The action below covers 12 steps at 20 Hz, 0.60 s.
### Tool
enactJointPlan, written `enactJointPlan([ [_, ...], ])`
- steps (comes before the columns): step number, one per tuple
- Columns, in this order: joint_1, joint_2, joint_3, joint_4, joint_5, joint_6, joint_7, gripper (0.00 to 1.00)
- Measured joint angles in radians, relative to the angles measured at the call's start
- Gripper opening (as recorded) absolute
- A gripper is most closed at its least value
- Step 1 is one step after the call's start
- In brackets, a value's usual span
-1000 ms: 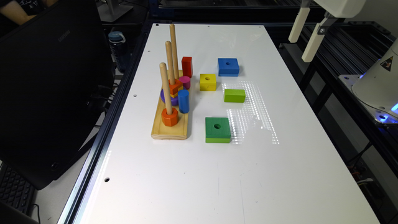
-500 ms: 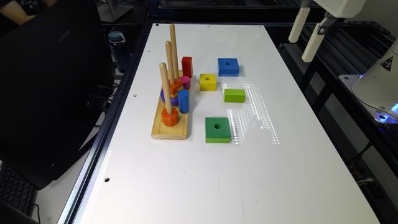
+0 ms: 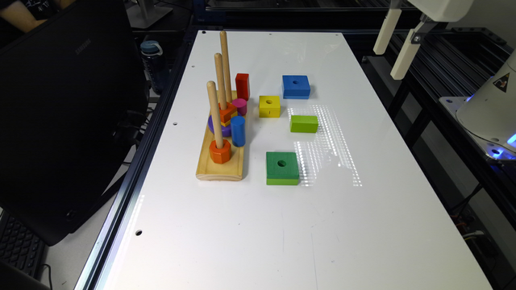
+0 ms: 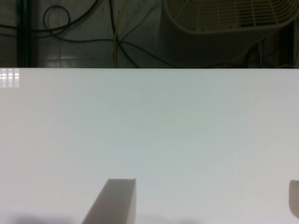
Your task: Pick up green block.
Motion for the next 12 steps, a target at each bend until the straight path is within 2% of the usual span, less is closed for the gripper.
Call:
enactJointPlan([
  [5,0.000,0.020,0.000,0.020,0.0000,0.017,0.000,1.00],
  [10,-0.001,0.086,0.000,0.061,-0.0004,0.046,-0.001,1.00],
  [12,-0.004,0.130,0.000,0.089,-0.0007,0.061,-0.002,1.00],
])
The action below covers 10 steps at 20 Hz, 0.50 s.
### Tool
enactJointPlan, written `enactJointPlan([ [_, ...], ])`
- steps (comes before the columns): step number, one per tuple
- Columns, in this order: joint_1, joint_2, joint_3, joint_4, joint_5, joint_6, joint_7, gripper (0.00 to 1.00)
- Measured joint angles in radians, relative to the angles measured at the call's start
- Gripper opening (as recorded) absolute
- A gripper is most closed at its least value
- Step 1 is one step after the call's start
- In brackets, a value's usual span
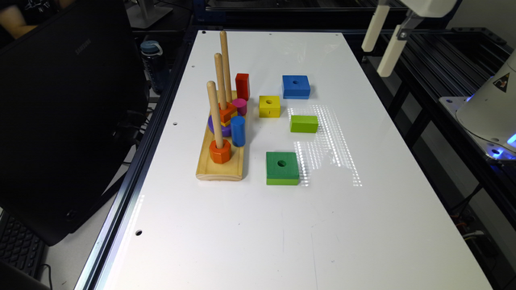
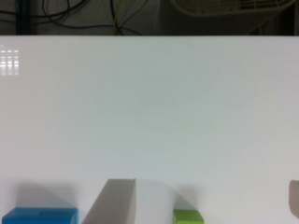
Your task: Pick up green block.
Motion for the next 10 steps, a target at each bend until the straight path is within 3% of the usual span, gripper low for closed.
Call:
enactJointPlan([
  [6,0.009,0.106,0.012,0.087,0.0024,0.011,0.013,1.00],
  [10,0.015,0.168,0.041,0.142,0.0148,0.012,0.033,1.00],
])
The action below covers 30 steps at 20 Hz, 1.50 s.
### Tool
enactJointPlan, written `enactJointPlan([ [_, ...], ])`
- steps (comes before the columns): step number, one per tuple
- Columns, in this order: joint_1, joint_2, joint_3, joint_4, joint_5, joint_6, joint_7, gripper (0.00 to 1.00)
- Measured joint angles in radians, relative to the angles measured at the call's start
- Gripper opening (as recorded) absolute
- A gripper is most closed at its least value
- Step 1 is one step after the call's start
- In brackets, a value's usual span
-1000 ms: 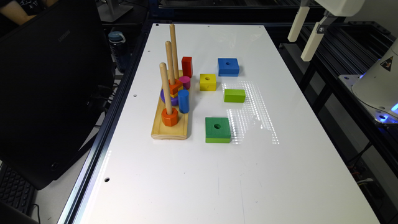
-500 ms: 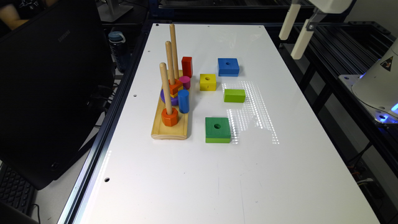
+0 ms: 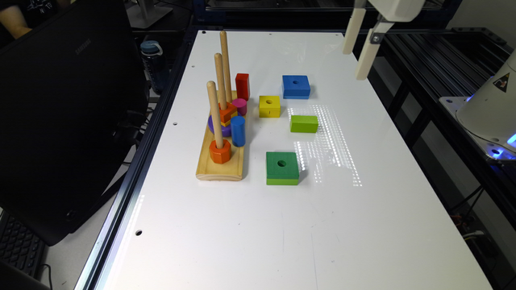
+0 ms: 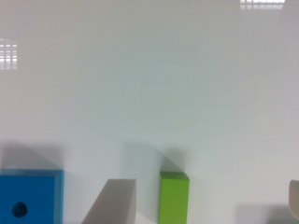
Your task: Pick up green block.
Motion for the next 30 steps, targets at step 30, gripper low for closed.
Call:
enactJointPlan([
  [30,-0.118,0.201,0.078,0.197,0.0027,0.005,-0.036,1.00],
])
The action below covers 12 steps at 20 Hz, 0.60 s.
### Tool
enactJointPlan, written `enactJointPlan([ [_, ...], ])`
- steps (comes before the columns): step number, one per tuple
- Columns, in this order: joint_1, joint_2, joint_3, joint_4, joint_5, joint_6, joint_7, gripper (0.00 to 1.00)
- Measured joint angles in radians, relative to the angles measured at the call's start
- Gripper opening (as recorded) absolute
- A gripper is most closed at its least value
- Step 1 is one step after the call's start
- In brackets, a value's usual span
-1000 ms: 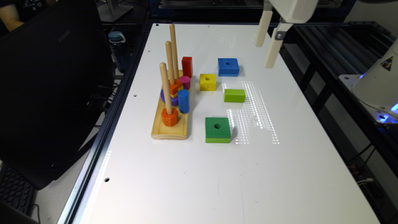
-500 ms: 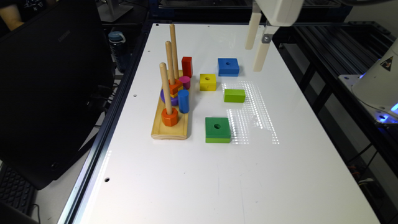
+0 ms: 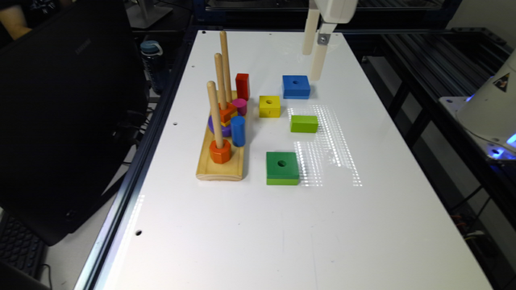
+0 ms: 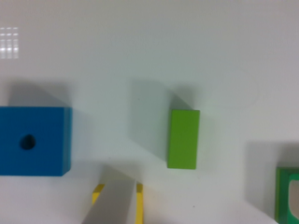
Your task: Pick up green block.
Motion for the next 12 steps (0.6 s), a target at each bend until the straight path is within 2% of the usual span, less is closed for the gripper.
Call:
enactJointPlan([
  [7,-0.025,0.003,0.007,0.006,-0.0003,0.000,-0.013,1.00],
  [12,-0.038,0.006,0.020,0.009,-0.0032,0.000,-0.019,1.00],
])
